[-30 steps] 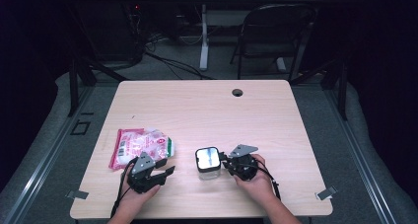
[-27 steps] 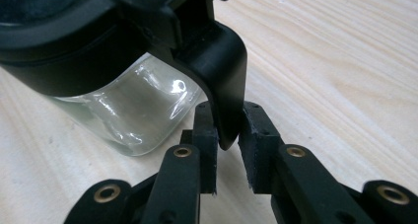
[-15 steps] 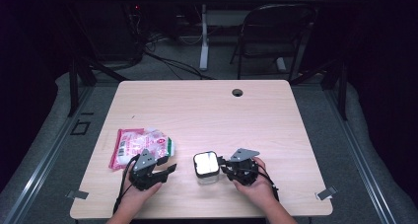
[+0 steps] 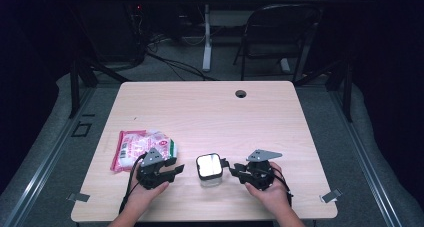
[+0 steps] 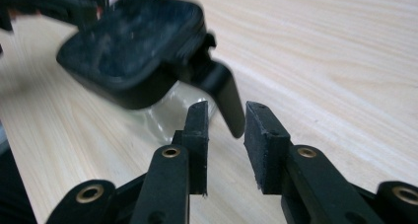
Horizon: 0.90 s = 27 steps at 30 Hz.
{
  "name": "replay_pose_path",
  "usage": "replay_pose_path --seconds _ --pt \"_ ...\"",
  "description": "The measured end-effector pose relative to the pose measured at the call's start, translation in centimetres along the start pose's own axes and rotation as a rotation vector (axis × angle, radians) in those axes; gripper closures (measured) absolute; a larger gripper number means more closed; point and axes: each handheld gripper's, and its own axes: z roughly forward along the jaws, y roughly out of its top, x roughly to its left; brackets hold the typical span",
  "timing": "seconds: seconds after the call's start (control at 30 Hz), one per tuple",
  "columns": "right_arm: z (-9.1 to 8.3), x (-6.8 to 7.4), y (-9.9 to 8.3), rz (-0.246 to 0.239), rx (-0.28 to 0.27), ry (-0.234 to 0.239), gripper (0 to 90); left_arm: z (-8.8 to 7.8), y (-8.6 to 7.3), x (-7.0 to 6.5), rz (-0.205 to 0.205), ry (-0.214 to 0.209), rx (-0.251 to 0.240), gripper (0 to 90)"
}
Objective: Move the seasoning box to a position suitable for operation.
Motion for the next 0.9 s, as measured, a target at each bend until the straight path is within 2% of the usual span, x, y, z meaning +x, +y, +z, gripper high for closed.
replay_pose_path --seconds 0.13,0.23,0.27,0.33,0.43,0.47,0.5,0.6,0.7,0.8,0.9 --pt "-0.4 0.1 0.6 0.051 -0.041 -0.020 75.9 0.1 0.2 -0.5 0.009 0.004 -0.004 56.7" --pt "-0.4 0.3 1.1 0.068 -0.052 -0.022 80.7 -0.1 0.3 -0.9 0.024 0.017 -0.007 60.3" --pt "-0.4 0.5 1.4 0.061 -0.046 -0.024 83.7 -0.1 0.3 -1.0 0.018 0.014 -0.005 64.9" --pt "-0.4 1.0 1.9 0.052 -0.053 -0.019 84.4 -0.3 0.4 -1.2 0.026 0.010 0.006 67.2" --pt "-0.4 1.4 2.3 0.048 -0.062 -0.016 85.5 -0.5 0.4 -1.5 0.041 0.013 0.013 68.0" --pt "-0.4 1.7 2.5 0.047 -0.078 -0.040 85.4 -0.5 0.3 -1.5 0.045 0.014 0.012 68.1" --pt "-0.4 1.7 2.5 0.047 -0.078 -0.040 85.4 -0.5 0.3 -1.6 0.045 0.015 0.014 68.1" --pt "-0.4 1.5 2.6 0.071 -0.096 -0.035 83.4 -0.6 0.1 -1.6 0.052 0.015 0.016 68.9" --pt "-0.5 1.3 3.0 0.095 -0.121 -0.010 83.3 -0.7 0.0 -1.7 0.046 0.012 0.020 70.6" --pt "-0.3 1.5 3.2 0.072 -0.104 -0.015 83.4 -0.7 -0.1 -1.9 0.056 0.014 0.026 72.3" --pt "-0.1 1.5 3.1 0.072 -0.098 -0.011 83.4 -0.6 -0.1 -2.1 0.071 0.007 0.031 73.2"
